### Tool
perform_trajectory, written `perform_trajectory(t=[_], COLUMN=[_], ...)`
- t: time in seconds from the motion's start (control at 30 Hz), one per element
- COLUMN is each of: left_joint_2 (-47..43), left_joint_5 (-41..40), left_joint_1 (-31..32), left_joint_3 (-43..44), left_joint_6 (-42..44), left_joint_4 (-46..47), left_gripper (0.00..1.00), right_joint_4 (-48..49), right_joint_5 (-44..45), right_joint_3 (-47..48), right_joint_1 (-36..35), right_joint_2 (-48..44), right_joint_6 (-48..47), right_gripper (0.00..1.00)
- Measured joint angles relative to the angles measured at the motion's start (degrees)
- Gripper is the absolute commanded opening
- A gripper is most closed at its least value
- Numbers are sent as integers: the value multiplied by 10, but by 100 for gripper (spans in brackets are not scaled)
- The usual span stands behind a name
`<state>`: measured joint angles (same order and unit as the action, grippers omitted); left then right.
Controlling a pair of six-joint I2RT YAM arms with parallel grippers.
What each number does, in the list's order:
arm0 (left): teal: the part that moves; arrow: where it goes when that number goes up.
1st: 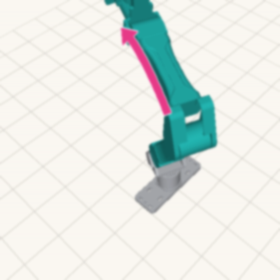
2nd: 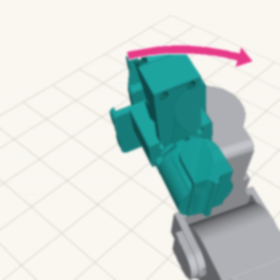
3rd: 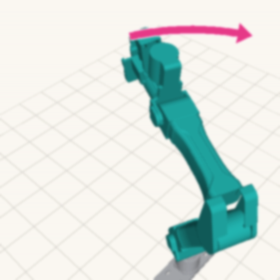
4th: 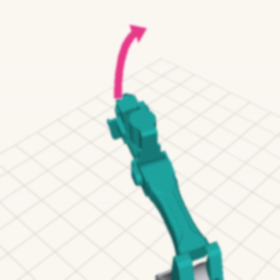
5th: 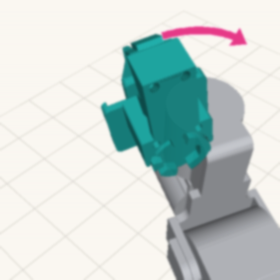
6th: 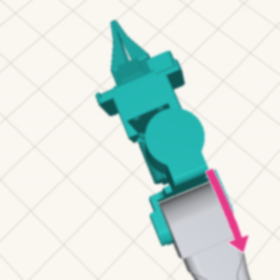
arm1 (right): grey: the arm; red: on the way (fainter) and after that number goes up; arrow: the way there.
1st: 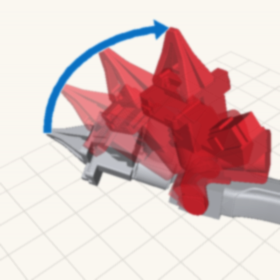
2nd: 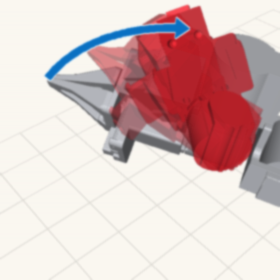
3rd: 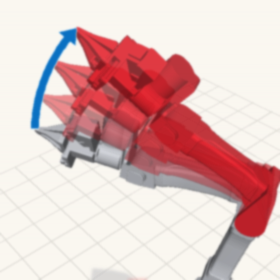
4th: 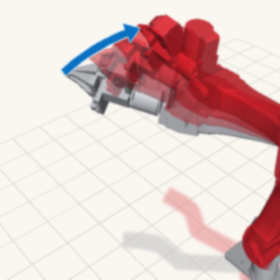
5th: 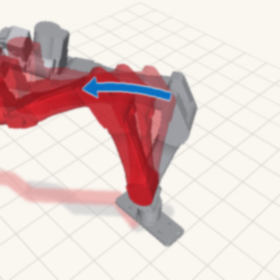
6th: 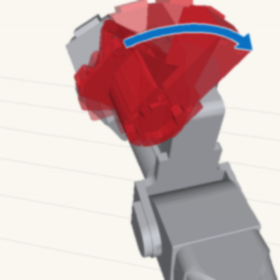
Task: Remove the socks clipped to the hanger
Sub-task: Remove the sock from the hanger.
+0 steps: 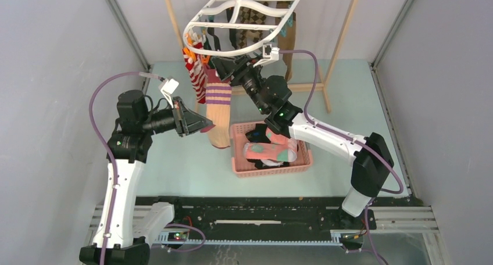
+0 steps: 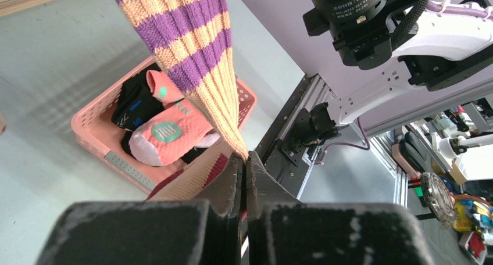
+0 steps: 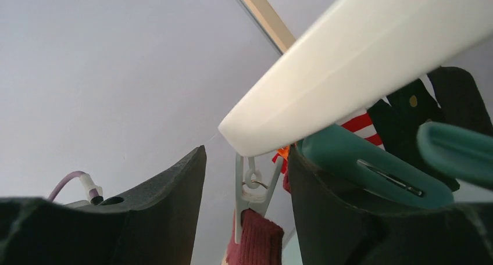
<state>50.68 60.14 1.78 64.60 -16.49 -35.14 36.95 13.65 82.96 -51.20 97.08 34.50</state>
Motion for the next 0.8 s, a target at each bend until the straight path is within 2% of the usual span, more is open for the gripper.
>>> perform_trajectory(t=[0.37,0.5,0.57,0.73,0.8], left_joint_2=[-1,-1,-1,-1,-1], left_joint_5=[0,0,0,0,-1], left_joint_1=[0,0,0,0,0], left_joint_3=[0,0,0,0,0], left_joint_6=[0,0,1,6,11], left_joint_4=[-2,-2,-2,-7,-15], left_gripper=[0,0,0,0,0], right_joint_4=[-14,-18,-19,-23,-24], right_joint_5=[-20,-22,-22,-26,-29], right_joint_3=[3,3,3,16,22], right_joint_1=[6,6,6,6,6], right_joint_2=[8,8,9,19,21], right_joint_6=[19,21,22,23,25], right_gripper=[66,61,55,23,16])
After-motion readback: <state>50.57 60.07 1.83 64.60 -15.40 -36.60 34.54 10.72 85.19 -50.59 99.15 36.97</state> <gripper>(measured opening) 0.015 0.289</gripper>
